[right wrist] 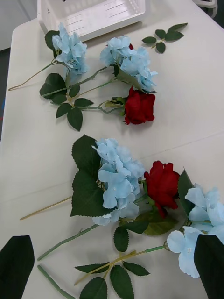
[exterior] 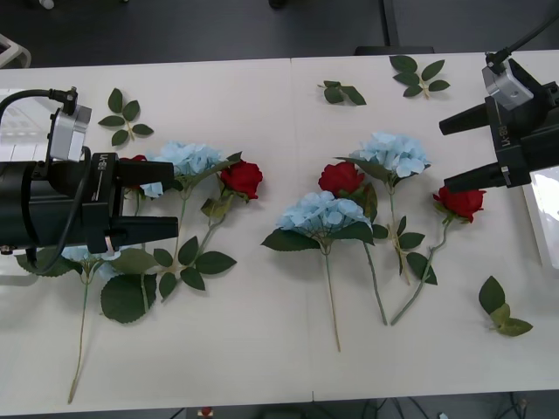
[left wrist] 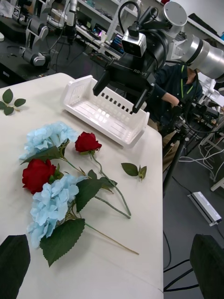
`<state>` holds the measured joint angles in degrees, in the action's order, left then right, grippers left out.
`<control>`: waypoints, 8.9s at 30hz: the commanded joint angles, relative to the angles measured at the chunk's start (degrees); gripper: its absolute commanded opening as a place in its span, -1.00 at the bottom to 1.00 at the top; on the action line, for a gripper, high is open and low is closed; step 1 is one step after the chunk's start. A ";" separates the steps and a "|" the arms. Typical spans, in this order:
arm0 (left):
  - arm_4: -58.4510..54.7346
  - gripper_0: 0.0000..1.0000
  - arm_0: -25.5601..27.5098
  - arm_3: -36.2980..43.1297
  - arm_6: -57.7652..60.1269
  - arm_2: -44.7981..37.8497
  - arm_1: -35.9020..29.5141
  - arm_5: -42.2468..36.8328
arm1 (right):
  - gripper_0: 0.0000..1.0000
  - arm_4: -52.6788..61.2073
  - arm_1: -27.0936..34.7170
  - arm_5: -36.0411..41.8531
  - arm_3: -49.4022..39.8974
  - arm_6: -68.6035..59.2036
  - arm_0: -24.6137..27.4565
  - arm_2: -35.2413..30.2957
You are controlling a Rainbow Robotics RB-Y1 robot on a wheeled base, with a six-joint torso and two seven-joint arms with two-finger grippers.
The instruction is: Place the red flowers into the right box and the blue flowers into the left box. If a person shows an open palm, hand one flower to the person first, then continue sorting.
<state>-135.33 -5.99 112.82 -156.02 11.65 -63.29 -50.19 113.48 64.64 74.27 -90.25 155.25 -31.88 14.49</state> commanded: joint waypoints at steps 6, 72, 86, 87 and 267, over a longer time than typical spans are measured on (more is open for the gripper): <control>-0.81 1.00 -1.92 0.30 1.02 0.56 -0.87 -0.61 | 1.00 -0.63 3.56 -0.27 0.33 -0.25 3.67 -1.74; 73.90 1.00 25.76 7.59 53.01 -21.32 11.00 -13.27 | 1.00 -70.41 -28.52 1.93 11.94 -94.95 3.58 -1.13; 75.92 1.00 17.06 -2.17 54.15 -12.00 11.09 -11.95 | 1.00 -73.49 -29.84 -0.36 12.81 -94.08 3.23 -1.04; 76.09 1.00 16.53 -2.78 54.24 -11.21 11.09 -11.51 | 1.00 -73.75 -30.01 -0.80 13.17 -93.90 3.23 -1.04; 89.98 1.00 -28.20 -31.96 88.52 24.12 14.08 -2.02 | -1.00 -66.28 -27.37 -0.18 8.68 -85.20 -6.09 8.45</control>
<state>-46.58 -30.28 81.75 -68.84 34.47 -50.47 -53.02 43.99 37.57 71.66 -81.01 66.20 -36.87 29.30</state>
